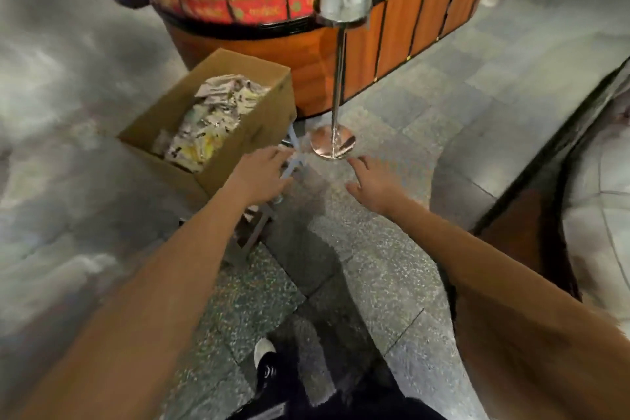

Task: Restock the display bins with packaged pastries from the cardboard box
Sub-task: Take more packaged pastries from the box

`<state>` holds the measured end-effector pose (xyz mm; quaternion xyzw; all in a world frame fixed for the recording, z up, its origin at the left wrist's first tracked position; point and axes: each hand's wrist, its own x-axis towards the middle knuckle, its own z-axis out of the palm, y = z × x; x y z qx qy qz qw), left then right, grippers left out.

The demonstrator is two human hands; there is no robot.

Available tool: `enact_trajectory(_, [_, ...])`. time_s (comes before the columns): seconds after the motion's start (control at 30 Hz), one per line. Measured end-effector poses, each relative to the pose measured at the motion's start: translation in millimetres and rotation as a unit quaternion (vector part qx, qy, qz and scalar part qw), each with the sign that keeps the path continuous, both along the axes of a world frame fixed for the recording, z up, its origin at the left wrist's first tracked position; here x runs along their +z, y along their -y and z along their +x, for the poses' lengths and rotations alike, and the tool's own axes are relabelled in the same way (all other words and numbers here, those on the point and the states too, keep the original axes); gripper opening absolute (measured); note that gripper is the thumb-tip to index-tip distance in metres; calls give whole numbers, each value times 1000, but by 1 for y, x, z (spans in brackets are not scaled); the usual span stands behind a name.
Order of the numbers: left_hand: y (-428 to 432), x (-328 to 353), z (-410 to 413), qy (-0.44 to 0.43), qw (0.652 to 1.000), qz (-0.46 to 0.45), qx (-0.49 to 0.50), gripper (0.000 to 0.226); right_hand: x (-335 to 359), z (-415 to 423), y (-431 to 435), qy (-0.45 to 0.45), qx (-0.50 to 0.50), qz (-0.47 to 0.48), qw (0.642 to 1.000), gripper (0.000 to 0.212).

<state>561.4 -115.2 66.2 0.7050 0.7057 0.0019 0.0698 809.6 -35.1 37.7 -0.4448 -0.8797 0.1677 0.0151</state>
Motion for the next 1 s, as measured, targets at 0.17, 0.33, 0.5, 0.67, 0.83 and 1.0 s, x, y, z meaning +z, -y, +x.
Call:
enact_trajectory(0.17, [24, -10, -126, -14, 1000, -2, 16, 59, -6, -135, 8, 2, 25, 16, 1000, 60])
enact_trajectory(0.33, [33, -21, -232, -13, 999, -36, 28, 60, -10, -244, 12, -20, 16, -45, 999, 61])
enact_trajectory(0.5, [28, -40, -304, -6, 998, -43, 54, 59, -32, -312, 4, -3, 33, -89, 995, 61])
enact_trajectory(0.67, [3, -69, -374, -13, 993, -81, 87, 61, -51, -379, -34, -3, 42, -103, 994, 59])
enact_trajectory(0.83, [-47, -89, -439, 13, 989, -98, 109, 63, -79, -450, -85, -7, 23, -134, 991, 54])
enact_trajectory(1.0, [-105, -105, -488, 42, 986, -130, 92, 64, -106, -508, -131, -6, 5, -192, 981, 57])
